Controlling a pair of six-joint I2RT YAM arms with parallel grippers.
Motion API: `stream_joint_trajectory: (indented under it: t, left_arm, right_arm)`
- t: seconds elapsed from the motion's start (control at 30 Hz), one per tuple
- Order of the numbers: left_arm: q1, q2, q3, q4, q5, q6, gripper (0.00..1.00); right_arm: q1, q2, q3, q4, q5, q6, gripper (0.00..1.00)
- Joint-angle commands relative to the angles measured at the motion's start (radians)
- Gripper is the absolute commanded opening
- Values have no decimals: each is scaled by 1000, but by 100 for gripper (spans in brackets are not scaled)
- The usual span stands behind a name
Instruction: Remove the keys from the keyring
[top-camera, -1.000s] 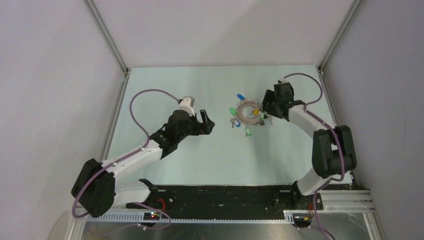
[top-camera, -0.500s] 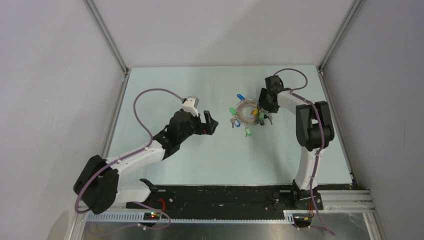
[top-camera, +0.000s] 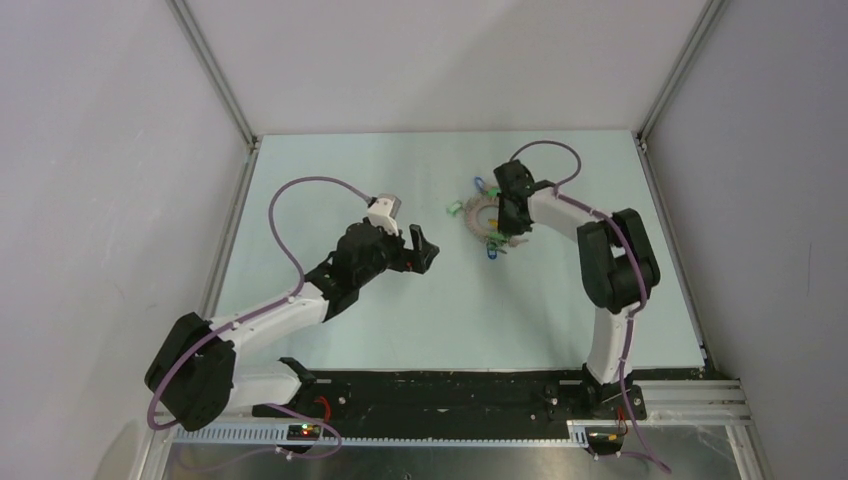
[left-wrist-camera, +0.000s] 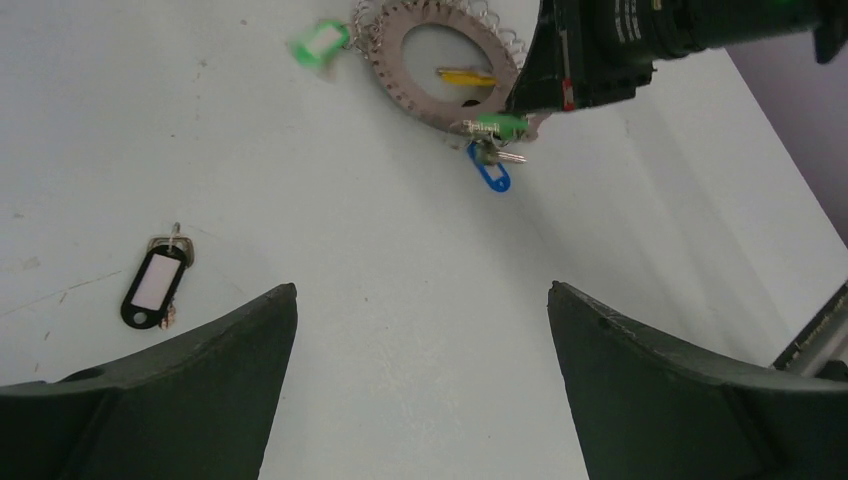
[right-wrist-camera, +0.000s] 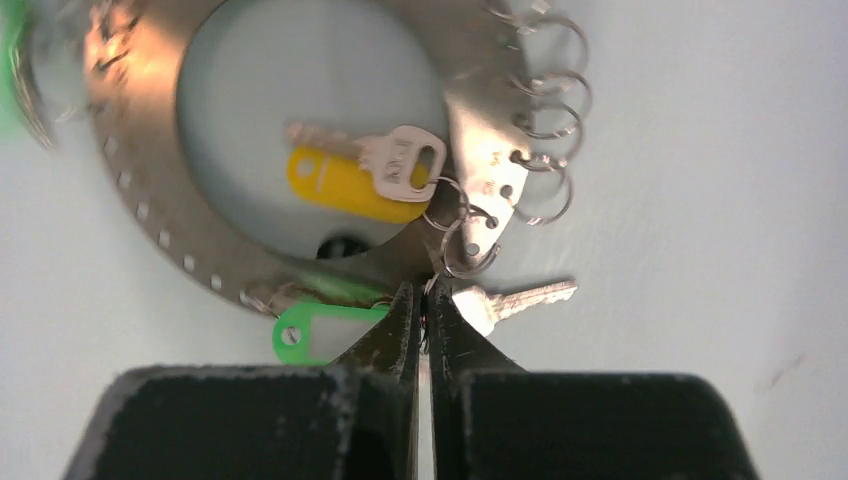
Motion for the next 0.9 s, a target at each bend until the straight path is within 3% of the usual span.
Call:
stream_joint_trajectory:
  t: [0.0,0.37,0.63,0.73,0.87]
  left_arm:
    - [-13,10,48,41,75,56,98]
    - [-46,59,105,68,107,191,99]
    - [-58,-22,-25,319,229,389,89]
    - [-59,-3,-82,443,344,428,84]
    - [-83,56,-124,545,390,506,77]
  right_arm:
    - [80,-195,-102,-27,-11,11,0]
    - [140,-466,-163,-62,-67,5,0]
    - [129,-543,-163,-78,-124,-21,0]
    - [121,-546,-163,-63,-191,-27,0]
    - [113,-561,-163,-61,-240,-18,0]
